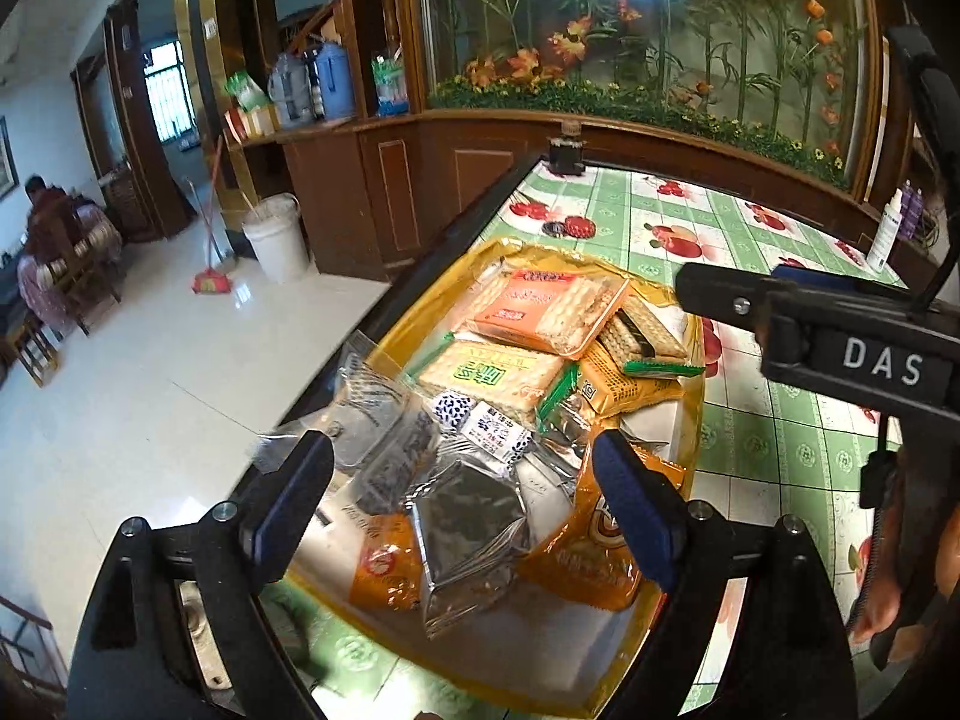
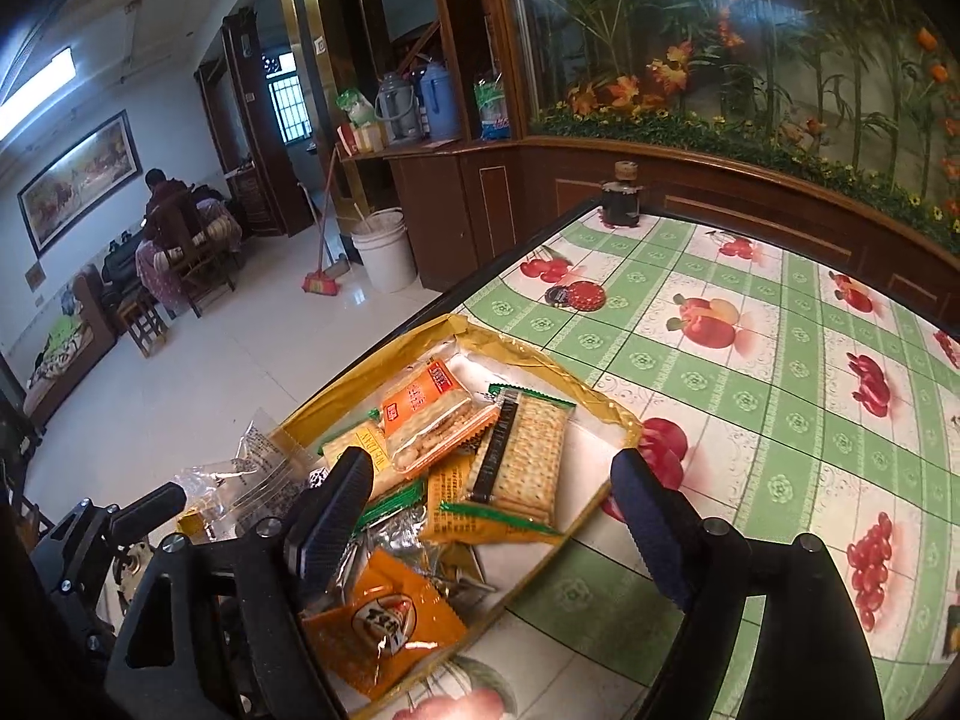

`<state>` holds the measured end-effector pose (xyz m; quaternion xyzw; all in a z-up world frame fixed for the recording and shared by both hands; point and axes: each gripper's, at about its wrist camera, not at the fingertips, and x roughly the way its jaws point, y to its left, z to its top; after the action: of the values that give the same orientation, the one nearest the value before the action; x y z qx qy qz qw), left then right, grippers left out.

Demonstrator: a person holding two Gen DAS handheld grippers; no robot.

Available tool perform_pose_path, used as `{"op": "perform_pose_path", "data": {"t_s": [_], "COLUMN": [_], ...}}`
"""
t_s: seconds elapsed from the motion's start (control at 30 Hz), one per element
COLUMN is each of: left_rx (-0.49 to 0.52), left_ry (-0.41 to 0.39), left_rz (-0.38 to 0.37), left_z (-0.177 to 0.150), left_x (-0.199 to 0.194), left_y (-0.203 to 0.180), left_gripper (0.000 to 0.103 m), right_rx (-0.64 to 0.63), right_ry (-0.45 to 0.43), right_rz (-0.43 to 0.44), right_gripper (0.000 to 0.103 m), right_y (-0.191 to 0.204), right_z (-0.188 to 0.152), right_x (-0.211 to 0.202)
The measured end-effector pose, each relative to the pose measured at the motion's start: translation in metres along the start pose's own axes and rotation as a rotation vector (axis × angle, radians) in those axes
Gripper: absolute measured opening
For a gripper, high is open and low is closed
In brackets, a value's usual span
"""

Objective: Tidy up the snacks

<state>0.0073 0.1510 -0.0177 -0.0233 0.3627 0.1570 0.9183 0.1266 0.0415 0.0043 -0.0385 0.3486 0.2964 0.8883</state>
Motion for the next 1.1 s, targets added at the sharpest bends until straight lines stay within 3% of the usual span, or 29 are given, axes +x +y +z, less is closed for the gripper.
{"op": "perform_pose_path", "data": {"t_s": [0.13, 0.37, 0.73, 0.97, 1.1], "left_rx": [-0.014, -0.010, -0.006, 0.098, 0.080], "left_ry": [-0.022, -0.056, -0.094, -0.155, -0.158], "left_rz": [-0.031, 0.028, 0.045, 0.158, 0.129], "left_z": [0.001, -0.003, -0.013, -0.022, -0.024], "left_x": [-0.013, -0.030, -0.058, -0.078, -0.090], "left_y": [-0.001, -0.001, 0.001, -0.017, -0.015], "left_gripper": [0.089, 0.089, 0.089, 0.089, 0.089], "right_rx": [0.011, 0.013, -0.030, -0.067, -0.098], "right_ry": [-0.021, -0.038, -0.055, -0.089, -0.107], "right_rz": [-0.005, -0.009, 0.001, 0.025, 0.030], "right_gripper": [0.084, 0.085, 0.085, 0.085, 0.086], "right_y": [-0.004, -0.007, -0.009, -0.002, 0.003], "right_z": [-0.007, -0.019, -0.041, -0.050, -0.054], "right_x": [-0.018, -0.042, -0.071, -0.093, -0.104]}}
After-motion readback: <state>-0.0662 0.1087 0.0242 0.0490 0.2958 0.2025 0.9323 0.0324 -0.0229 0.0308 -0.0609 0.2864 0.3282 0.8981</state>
